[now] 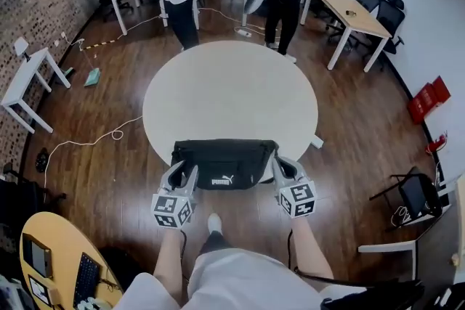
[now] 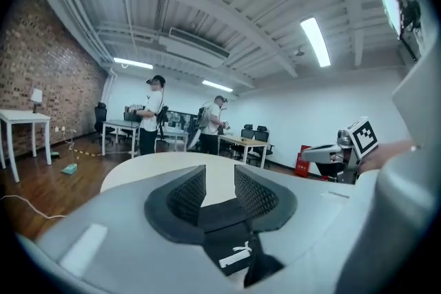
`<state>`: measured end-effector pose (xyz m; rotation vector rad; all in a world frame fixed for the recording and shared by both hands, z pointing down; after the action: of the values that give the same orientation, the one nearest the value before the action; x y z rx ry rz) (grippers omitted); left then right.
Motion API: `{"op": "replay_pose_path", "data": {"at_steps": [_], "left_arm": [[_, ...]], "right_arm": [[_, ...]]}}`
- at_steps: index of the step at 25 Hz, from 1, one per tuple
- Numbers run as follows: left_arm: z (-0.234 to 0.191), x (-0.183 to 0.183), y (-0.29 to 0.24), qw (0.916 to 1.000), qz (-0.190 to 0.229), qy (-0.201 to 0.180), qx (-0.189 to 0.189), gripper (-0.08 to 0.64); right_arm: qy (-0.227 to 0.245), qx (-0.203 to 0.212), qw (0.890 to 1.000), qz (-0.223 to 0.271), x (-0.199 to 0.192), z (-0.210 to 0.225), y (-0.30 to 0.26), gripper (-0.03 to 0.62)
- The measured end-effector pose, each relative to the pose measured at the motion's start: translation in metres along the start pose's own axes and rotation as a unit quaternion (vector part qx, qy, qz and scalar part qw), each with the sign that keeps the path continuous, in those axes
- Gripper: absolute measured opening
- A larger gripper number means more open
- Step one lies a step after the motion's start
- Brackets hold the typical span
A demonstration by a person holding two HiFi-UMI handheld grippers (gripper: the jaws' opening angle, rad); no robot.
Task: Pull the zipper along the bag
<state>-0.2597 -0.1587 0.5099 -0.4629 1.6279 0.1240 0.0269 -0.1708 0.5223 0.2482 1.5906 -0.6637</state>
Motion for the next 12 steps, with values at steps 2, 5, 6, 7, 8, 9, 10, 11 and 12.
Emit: {"op": "replay_pose_path", "data": {"at_steps": [2, 5, 6, 7, 8, 9, 10, 11, 12], "left_arm": [[0.055, 0.014, 0.023, 0.9993, 0.034, -0.014, -0.006, 0.143], [0.137, 0.029, 0.058, 0.9968, 0.072, -0.031, -0.015, 0.143], [0.16, 0.032, 0.07, 0.996, 0.081, -0.035, -0.016, 0.143], [0.18, 0.035, 0.082, 0.9953, 0.087, -0.039, -0.016, 0.143], [0.198, 0.038, 0.095, 0.9947, 0.092, -0.044, -0.014, 0.143], [0.213, 0.041, 0.106, 0.9941, 0.097, -0.048, -0.013, 0.143], [0.225, 0.046, 0.117, 0.9934, 0.102, -0.05, -0.012, 0.143], [0.235, 0.05, 0.126, 0.9927, 0.109, -0.049, -0.012, 0.143], [0.244, 0.054, 0.135, 0.992, 0.116, -0.048, -0.014, 0.143]], "right_arm": [[0.011, 0.019, 0.999, 0.029, 0.009, -0.017, 0.042, -0.009], [0.035, 0.031, 0.997, 0.06, 0.021, -0.034, 0.11, -0.009], [0.037, 0.03, 0.997, 0.067, 0.024, -0.038, 0.133, -0.009], [0.036, 0.029, 0.996, 0.073, 0.027, -0.041, 0.154, -0.009], [0.036, 0.028, 0.996, 0.078, 0.03, -0.045, 0.174, -0.009], [0.037, 0.028, 0.995, 0.085, 0.034, -0.05, 0.191, -0.009], [0.04, 0.026, 0.995, 0.092, 0.039, -0.054, 0.207, -0.009], [0.044, 0.024, 0.994, 0.098, 0.045, -0.059, 0.22, -0.009], [0.049, 0.02, 0.993, 0.104, 0.05, -0.064, 0.232, -0.009]]}}
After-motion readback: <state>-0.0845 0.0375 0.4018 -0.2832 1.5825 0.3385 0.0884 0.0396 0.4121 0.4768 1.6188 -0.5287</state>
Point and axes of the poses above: the fingertips, and each gripper's own axes: y backward along the fingers, z to its right, x out of its top, the point moved 4 cm from there along y, backward along the fingers, and after that the axes turned 6 degrees about x, right-handed, at the moved point
